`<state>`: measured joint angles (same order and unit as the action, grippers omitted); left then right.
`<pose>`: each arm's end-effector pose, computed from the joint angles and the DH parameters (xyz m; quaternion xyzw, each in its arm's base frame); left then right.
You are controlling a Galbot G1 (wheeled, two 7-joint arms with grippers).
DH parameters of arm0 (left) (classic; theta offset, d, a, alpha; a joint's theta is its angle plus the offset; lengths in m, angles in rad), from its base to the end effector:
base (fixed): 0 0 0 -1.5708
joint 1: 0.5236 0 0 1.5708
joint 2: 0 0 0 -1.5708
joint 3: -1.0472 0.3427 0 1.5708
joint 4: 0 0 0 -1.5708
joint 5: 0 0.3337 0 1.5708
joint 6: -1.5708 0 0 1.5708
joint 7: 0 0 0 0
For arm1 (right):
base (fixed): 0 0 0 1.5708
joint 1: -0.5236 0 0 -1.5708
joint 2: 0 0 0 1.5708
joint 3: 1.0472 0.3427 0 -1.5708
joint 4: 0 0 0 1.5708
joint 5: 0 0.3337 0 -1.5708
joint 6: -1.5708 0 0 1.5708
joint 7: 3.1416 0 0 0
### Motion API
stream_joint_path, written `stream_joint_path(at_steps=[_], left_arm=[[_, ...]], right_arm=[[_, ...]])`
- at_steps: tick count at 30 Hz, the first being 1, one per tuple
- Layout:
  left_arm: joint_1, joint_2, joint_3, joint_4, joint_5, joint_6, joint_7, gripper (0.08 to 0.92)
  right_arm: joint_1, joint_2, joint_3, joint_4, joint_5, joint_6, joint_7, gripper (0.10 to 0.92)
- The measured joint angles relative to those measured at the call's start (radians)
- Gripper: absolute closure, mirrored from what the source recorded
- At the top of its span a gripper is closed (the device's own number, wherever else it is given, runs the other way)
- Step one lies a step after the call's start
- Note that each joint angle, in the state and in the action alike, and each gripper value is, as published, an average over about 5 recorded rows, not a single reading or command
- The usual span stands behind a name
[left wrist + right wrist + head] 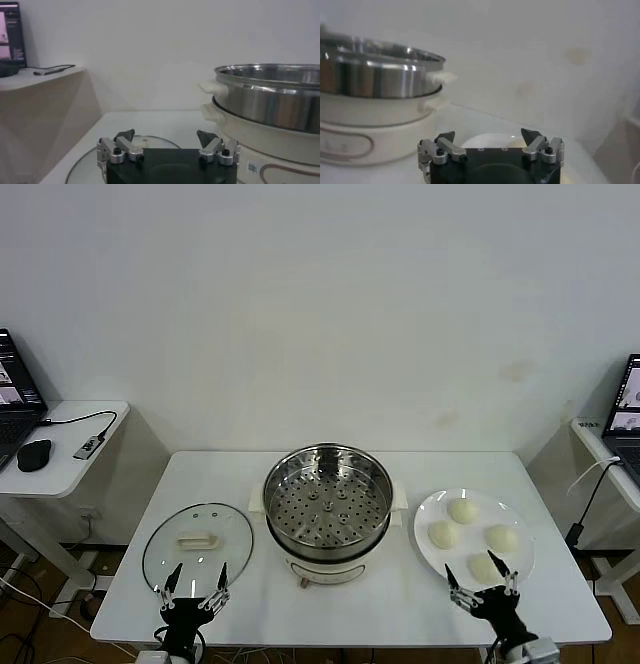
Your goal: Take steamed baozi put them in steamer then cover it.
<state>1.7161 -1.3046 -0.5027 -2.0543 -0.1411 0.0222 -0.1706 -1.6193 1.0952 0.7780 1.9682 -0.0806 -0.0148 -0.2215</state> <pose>0.1185 0.0434 -0.3264 0.0108 -0.9932 -0.0458 0.1061 0.1668 -0.1666 -0.2910 0.1049 -0.9453 0.2941 0.0944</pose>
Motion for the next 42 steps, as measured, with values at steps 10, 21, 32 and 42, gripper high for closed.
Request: stream_joint_path(at_steps=[10, 21, 32, 42], left_arm=[[-0.002, 0.003, 0.007, -0.005, 0.109, 0.033, 0.005, 0.177], [-0.005, 0.012, 0.002, -0.018, 0.197, 0.063, -0.001, 0.177], [0.000, 0.013, -0.017, -0.023, 0.248, 0.066, -0.012, 0.177], [0.000, 0.014, -0.029, -0.019, 0.270, 0.066, -0.016, 0.177]], right_arm=[[0.185, -0.244, -0.013, -0.090, -0.168, -0.093, -0.215, 0.203], [0.583, -0.515, -0.299, -0.292, -0.212, -0.114, -0.565, 0.203], [1.090, -0.565, -0.796, -0.555, -0.206, -0.057, -0.819, 0.203], [1.373, -0.470, -1.100, -0.773, -0.231, 0.001, -0.902, 0.203]])
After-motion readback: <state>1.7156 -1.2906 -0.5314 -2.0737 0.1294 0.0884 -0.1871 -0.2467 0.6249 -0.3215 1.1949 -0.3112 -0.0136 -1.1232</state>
